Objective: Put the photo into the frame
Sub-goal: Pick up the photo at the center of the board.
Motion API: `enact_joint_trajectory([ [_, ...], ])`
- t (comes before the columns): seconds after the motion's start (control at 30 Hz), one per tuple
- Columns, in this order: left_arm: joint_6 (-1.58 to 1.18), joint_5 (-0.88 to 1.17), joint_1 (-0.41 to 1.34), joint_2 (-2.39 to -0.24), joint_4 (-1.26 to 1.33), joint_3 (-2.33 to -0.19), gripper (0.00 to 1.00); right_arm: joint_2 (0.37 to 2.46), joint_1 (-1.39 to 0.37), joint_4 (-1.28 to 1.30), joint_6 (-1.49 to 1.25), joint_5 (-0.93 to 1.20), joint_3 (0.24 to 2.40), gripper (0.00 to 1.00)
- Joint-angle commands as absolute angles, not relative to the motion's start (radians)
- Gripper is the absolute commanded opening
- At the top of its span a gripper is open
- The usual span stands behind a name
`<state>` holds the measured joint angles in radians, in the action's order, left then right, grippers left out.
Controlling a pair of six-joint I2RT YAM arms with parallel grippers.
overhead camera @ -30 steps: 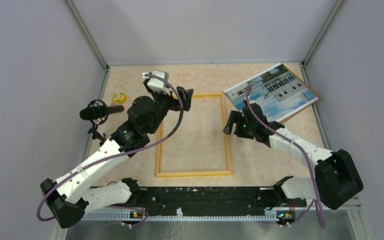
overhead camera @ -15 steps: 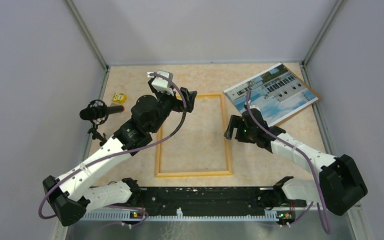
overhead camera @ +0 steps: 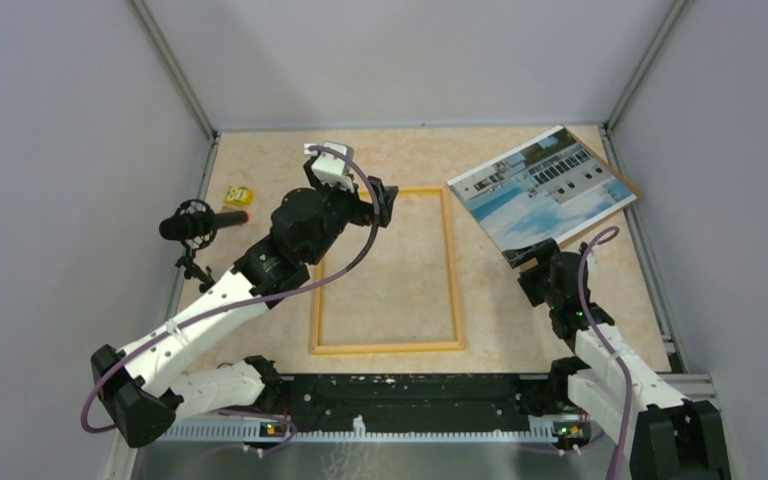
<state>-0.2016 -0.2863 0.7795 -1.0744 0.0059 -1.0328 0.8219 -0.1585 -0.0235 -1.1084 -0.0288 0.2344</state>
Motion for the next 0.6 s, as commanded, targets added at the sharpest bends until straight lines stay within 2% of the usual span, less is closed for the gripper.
enact_joint_trajectory([
  [0.0, -0.216, -0.269, 0.779, -1.081, 0.026, -1.077, 0.99, 0.832, -0.153, -0.097, -1.228, -0.125, 0.243, 0.82],
  [0.37, -0.198, -0.298, 0.779, -1.067, 0.031, -1.074, 0.99, 0.971, -0.152, -0.299, -1.227, -0.156, 0.211, 0.82],
  [0.57, -0.193, -0.300, 0.777, -1.072, 0.030, -1.076, 0.99, 1.086, -0.151, -0.364, -1.233, -0.127, 0.223, 0.78],
])
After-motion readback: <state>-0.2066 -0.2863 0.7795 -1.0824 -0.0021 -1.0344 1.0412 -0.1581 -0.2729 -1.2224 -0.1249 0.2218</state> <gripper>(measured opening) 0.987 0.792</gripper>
